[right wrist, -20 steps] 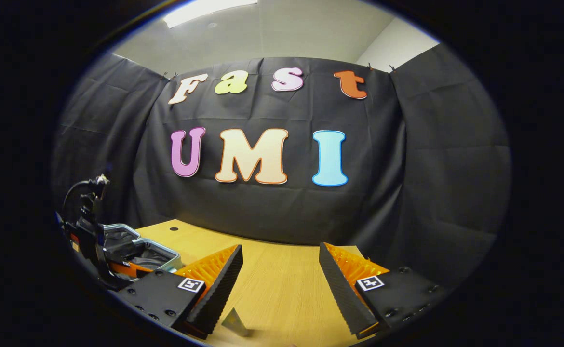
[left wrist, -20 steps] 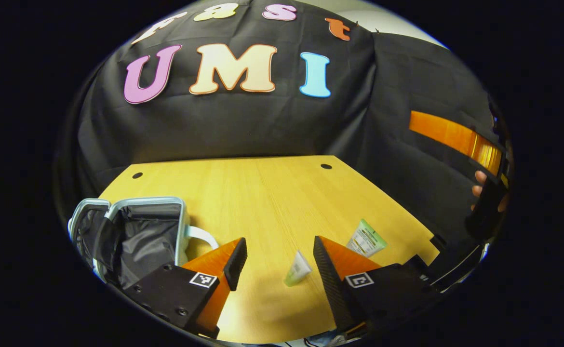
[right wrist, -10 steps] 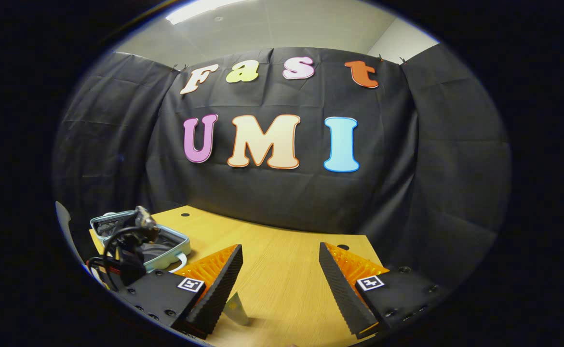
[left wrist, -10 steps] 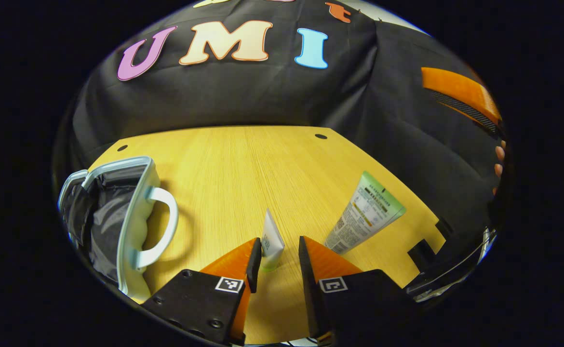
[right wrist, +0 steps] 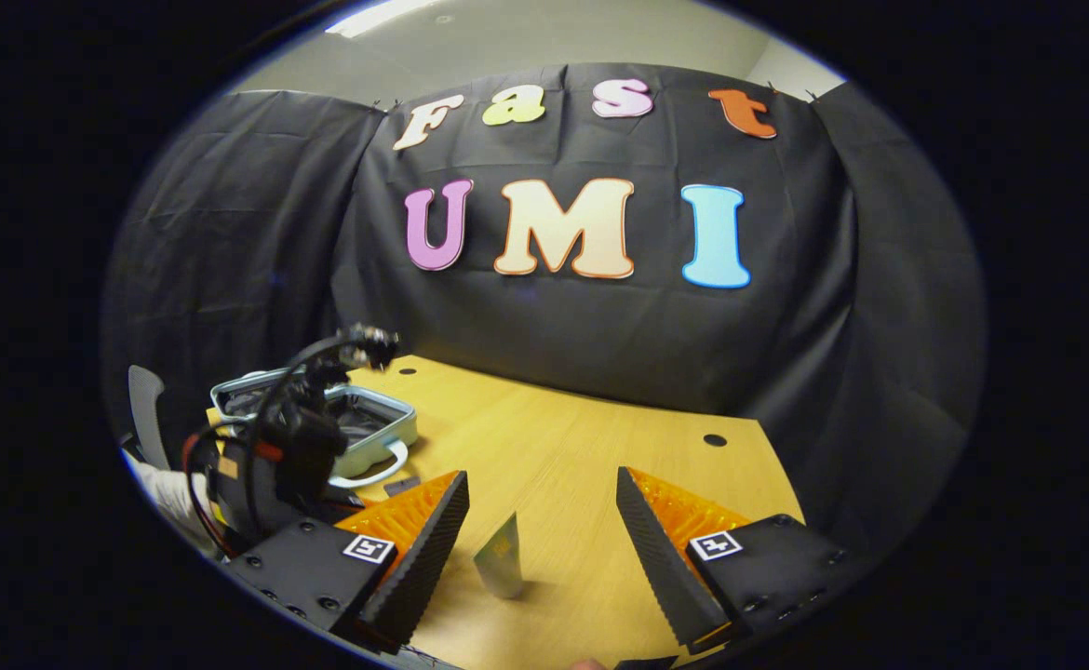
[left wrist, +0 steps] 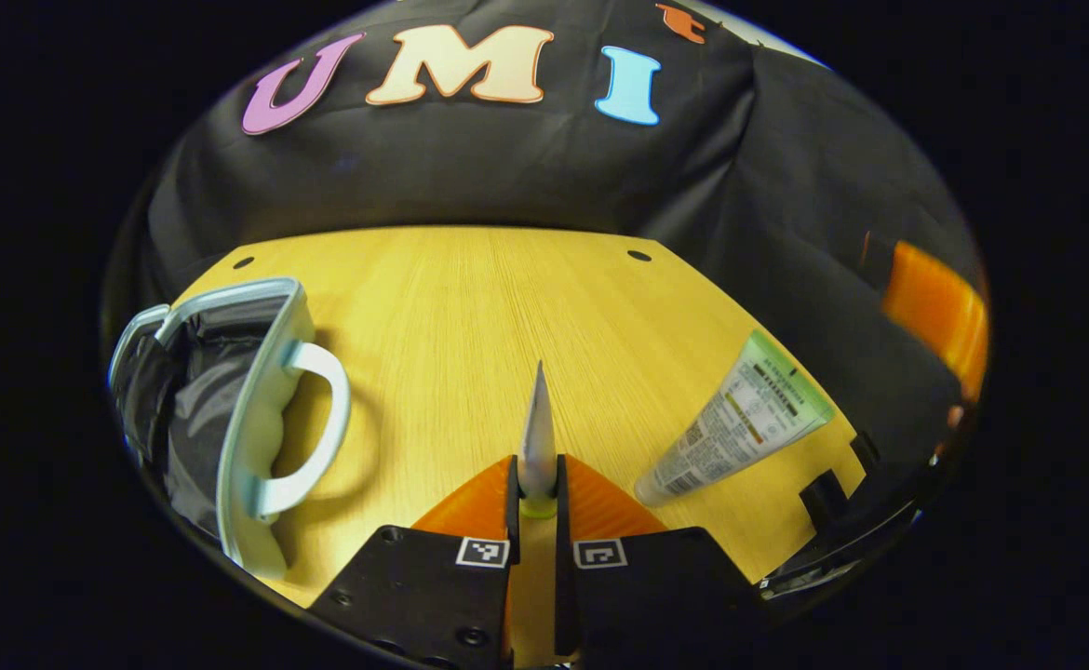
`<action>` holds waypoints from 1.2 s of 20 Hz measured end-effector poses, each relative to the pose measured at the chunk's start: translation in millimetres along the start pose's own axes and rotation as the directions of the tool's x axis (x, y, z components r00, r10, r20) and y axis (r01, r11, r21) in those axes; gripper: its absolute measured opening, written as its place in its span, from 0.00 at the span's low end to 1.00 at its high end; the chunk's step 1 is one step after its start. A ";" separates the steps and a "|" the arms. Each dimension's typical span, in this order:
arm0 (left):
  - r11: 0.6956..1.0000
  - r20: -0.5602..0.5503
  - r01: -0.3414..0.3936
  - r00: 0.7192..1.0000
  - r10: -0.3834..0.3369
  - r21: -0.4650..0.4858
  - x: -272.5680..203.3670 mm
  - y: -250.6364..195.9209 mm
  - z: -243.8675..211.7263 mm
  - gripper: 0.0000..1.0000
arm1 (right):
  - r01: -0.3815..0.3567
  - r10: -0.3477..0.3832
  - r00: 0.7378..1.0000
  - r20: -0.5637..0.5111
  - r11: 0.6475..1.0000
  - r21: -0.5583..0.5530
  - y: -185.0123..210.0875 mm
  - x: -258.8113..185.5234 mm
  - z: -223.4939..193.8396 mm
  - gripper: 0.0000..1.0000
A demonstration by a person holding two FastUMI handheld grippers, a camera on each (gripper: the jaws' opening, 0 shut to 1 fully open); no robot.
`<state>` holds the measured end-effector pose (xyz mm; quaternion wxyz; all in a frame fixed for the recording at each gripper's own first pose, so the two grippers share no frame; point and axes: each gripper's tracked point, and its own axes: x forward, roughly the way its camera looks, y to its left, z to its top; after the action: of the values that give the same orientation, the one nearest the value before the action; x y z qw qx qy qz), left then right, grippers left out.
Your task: First open the suitcase, pack the skin care products into it, and then close the suitcase.
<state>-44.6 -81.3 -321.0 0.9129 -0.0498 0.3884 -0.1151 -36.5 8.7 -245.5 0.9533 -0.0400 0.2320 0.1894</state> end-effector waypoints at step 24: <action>0.922 -0.133 -0.383 0.918 0.374 -0.055 -148.5 193.7 8.9 0.11 | -0.023 0.059 0.961 -0.269 0.990 0.137 52.2 47.5 -88.4 0.21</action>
<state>-104.7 143.3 -246.1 0.8902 -0.0034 0.4490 0.0766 -55.1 58.8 -345.2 0.9088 0.0025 0.3736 0.1859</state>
